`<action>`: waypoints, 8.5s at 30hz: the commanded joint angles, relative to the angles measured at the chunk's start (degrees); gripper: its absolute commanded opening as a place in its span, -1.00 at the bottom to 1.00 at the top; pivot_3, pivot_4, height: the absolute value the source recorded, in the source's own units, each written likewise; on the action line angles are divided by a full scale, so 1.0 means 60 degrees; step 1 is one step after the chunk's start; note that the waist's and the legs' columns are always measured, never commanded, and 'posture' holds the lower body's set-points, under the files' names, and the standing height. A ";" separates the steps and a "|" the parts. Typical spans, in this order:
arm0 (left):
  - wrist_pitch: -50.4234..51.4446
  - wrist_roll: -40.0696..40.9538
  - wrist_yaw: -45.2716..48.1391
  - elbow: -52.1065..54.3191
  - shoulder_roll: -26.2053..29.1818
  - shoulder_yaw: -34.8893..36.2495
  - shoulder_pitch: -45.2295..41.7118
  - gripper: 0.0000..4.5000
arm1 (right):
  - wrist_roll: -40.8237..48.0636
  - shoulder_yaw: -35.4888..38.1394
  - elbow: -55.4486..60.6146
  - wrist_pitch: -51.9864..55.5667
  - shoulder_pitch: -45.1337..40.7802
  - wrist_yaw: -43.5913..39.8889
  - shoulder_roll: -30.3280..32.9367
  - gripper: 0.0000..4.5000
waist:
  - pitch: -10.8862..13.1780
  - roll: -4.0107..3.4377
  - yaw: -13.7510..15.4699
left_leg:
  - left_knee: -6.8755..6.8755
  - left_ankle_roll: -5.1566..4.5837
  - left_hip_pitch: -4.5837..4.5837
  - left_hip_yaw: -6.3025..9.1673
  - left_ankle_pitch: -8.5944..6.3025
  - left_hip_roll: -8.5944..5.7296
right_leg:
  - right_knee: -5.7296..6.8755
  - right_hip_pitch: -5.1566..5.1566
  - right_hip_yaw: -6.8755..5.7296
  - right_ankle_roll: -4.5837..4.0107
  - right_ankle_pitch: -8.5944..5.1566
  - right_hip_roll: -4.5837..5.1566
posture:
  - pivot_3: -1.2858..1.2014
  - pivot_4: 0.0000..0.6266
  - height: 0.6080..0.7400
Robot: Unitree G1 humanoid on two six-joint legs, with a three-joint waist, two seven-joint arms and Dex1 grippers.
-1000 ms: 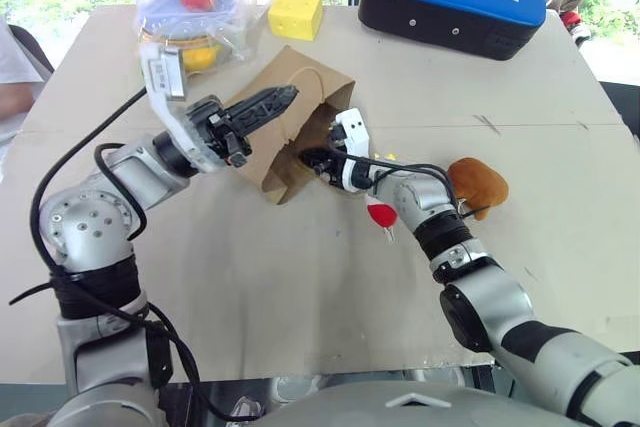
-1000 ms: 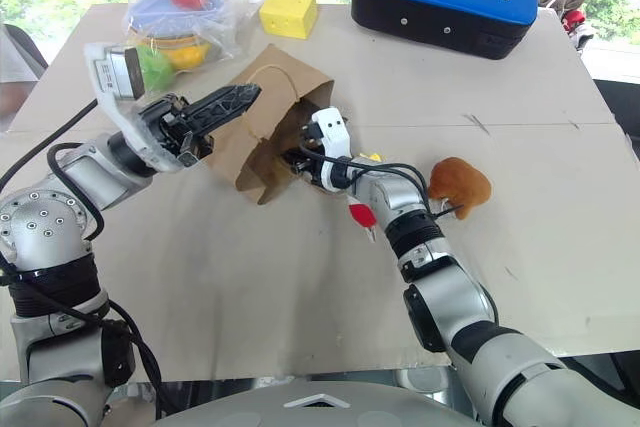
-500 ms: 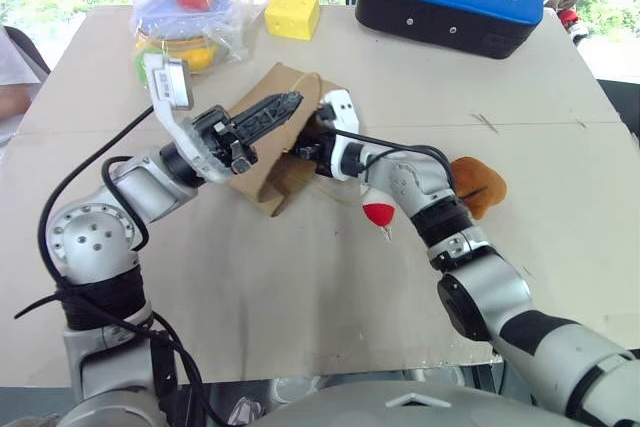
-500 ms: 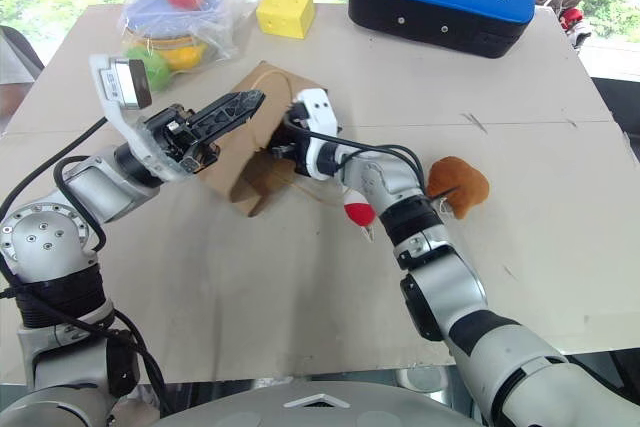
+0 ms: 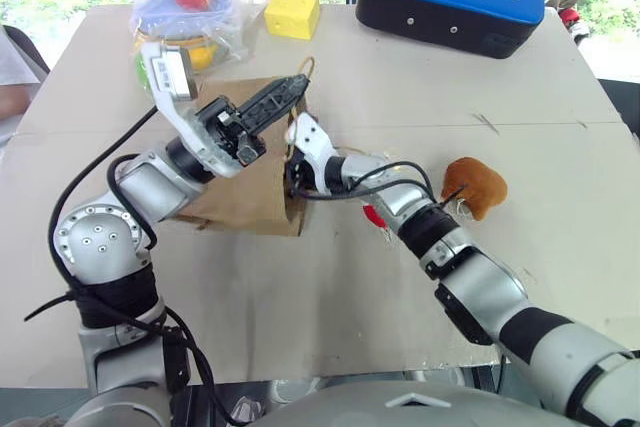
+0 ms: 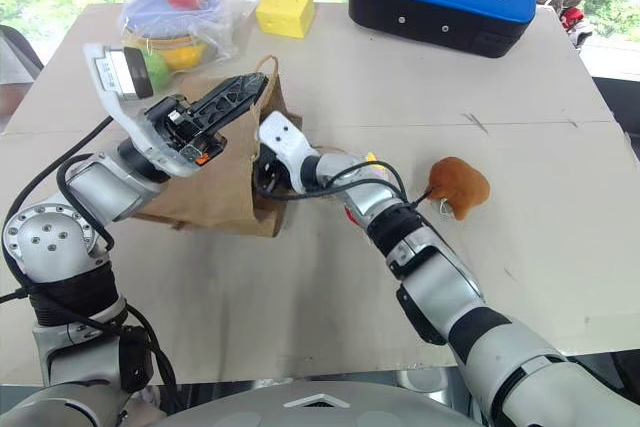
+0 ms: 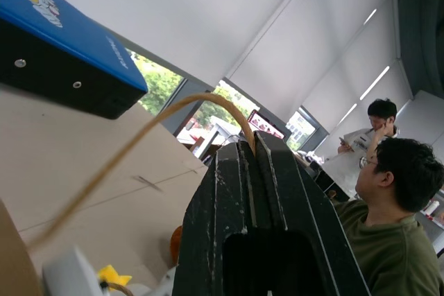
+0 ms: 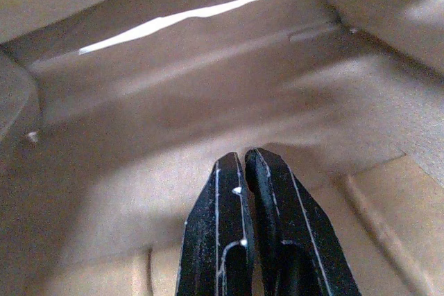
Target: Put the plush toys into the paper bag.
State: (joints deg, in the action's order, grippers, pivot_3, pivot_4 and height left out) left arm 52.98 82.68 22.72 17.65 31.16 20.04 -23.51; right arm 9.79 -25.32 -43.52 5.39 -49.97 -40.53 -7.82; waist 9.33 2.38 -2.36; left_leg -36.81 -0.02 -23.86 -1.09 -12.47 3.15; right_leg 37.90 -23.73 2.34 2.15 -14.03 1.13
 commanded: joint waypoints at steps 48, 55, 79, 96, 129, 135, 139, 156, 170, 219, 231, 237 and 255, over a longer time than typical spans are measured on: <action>-0.0636 -0.2760 0.1952 0.0325 0.2062 -0.0187 -0.0185 -1.00 | 0.0342 0.0722 0.0634 0.0803 0.1063 0.0762 -0.1302 -1.00 | -0.0001 0.0003 0.0021 | 0.0013 0.0001 0.0012 0.0000 0.0000 -0.0003 | -0.0003 0.0002 -0.0002 -0.0001 -0.0002 0.0006 | 0.03 -0.52 1.00; -0.0622 -0.2164 0.1067 -0.0293 0.1595 0.0542 -0.0448 -1.00 | 0.0743 0.0872 0.0984 0.1207 0.1175 0.0586 -0.1277 -1.00 | 0.0000 0.0002 0.0030 | 0.0012 0.0001 0.0008 0.0004 0.0000 0.0000 | -0.0004 0.0002 -0.0005 -0.0002 -0.0002 0.0007 | 0.03 -0.52 1.00; 0.0886 0.1709 0.0362 0.1486 0.2054 0.0537 0.0135 -1.00 | -0.0903 0.0193 0.0096 0.0978 0.0934 0.1870 -0.1054 -1.00 | -0.0001 0.0010 -0.0005 | 0.0027 0.0003 0.0018 0.0009 0.0002 -0.0009 | 0.0003 -0.0001 0.0000 -0.0001 -0.0001 0.0027 | 0.03 -0.52 1.00; 0.0893 0.1426 0.1702 -0.0220 0.3901 0.2237 0.1653 -1.00 | -0.0376 0.0535 0.0278 0.1495 0.1005 0.1732 -0.1167 -1.00 | 0.0010 -0.0023 0.0042 | 0.0027 0.0004 0.0025 0.0000 0.0002 -0.0009 | -0.0011 0.0007 -0.0007 -0.0037 -0.0026 0.0026 | 0.03 -0.52 1.00; -0.2926 -0.5010 0.3855 -0.2516 0.3088 -0.1243 -0.2755 -1.00 | -0.0499 0.1420 0.1063 0.0977 0.0086 0.2584 -0.0712 -1.00 | 0.0005 0.0001 0.0086 | 0.0074 0.0015 -0.0006 -0.0008 0.0009 -0.0008 | -0.0021 -0.0035 0.0001 -0.0006 -0.0004 0.0001 | 0.03 -0.52 1.00; -0.4829 -0.7384 0.5309 -0.4072 0.2538 -0.2535 -0.3286 -1.00 | 0.1120 0.1816 0.5956 0.3793 0.1732 0.1781 0.0339 -0.04 | 0.0006 0.0000 0.0026 | 0.0080 0.0014 -0.0008 -0.0014 0.0009 -0.0005 | -0.0025 -0.0036 0.0005 -0.0005 -0.0004 0.0000 | 0.03 -0.52 1.00; -0.4922 -0.7334 0.6221 -0.4591 0.2221 -0.2385 -0.3506 -1.00 | 0.1461 0.2325 0.8357 0.4949 0.2284 0.2303 0.0903 0.75 | 0.0011 0.0006 0.0025 | 0.0058 0.0013 -0.0020 -0.0009 0.0009 -0.0005 | -0.0020 -0.0037 0.0000 -0.0002 -0.0003 0.0002 | 0.03 -0.52 1.00; -0.7392 -0.9129 0.9275 -0.7258 0.2800 -0.2416 -0.4753 -1.00 | 0.1720 0.3145 1.2644 0.7811 0.3844 0.2545 0.4670 0.94 | 0.0012 0.0007 0.0023 | 0.0059 0.0009 -0.0013 -0.0013 0.0009 -0.0004 | -0.0023 -0.0036 0.0006 -0.0002 -0.0007 -0.0012 | 0.03 -0.52 1.00; -0.7878 -0.9547 0.9917 -0.7566 0.2243 -0.2486 -0.5741 -1.00 | 0.0910 0.1538 1.0653 0.9542 0.4189 0.3165 0.5271 0.72 | 0.0010 0.0011 0.0015 | 0.0055 0.0008 -0.0015 -0.0016 0.0008 -0.0003 | -0.0021 -0.0035 0.0010 -0.0001 -0.0007 -0.0011 | 0.03 -0.52 1.00; -0.2387 -0.5483 0.3619 -0.0805 -0.0635 -0.1065 -0.1422 -1.00 | 0.0374 0.1378 0.4527 0.2453 0.1546 0.0965 0.1585 0.39 | 0.0011 0.0010 0.0032 | 0.0028 0.0010 -0.0001 -0.0004 0.0009 0.0001 | 0.0001 -0.0015 0.0005 -0.0001 -0.0002 -0.0009 | 0.03 -0.52 1.00; -0.2576 -0.5627 0.3843 -0.1668 -0.0390 -0.1074 -0.1687 -1.00 | 0.2003 0.3576 1.1377 0.6115 0.4014 0.1736 0.3599 0.51 | 0.0013 0.0007 0.0090 | 0.0027 0.0010 -0.0006 -0.0006 0.0008 -0.0002 | 0.0000 -0.0015 0.0006 0.0000 -0.0002 -0.0005 | 0.03 -0.52 1.00; -0.2621 -0.5680 0.3880 -0.1747 -0.0557 -0.1276 -0.1901 -1.00 | 0.2783 0.5854 1.4046 0.8608 0.5045 0.2421 0.5501 0.98 | 0.0011 0.0011 0.0115 | 0.0029 0.0010 0.0000 -0.0005 0.0008 -0.0004 | -0.0003 -0.0011 0.0005 0.0000 -0.0004 -0.0007 | 0.03 -0.52 1.00; -0.2642 -0.5821 0.3784 -0.1637 -0.0841 -0.1474 -0.2114 -1.00 | 0.1733 0.5361 1.2510 0.8131 0.6824 0.2407 0.7672 -0.29 | 0.0010 0.0011 0.0073 | 0.0026 0.0009 0.0006 -0.0012 0.0008 -0.0009 | -0.0010 -0.0005 0.0020 0.0006 -0.0006 -0.0015 | 0.03 -0.52 1.00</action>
State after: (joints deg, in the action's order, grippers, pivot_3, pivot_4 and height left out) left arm 37.93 47.37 45.28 5.82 25.75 10.62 -35.05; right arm 19.71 4.59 28.77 58.43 -8.33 -24.99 38.41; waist 9.39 2.44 -1.92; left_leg -36.65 0.03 -23.82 -1.16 -12.42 3.10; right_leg 37.84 -23.76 2.45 2.18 -14.07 1.03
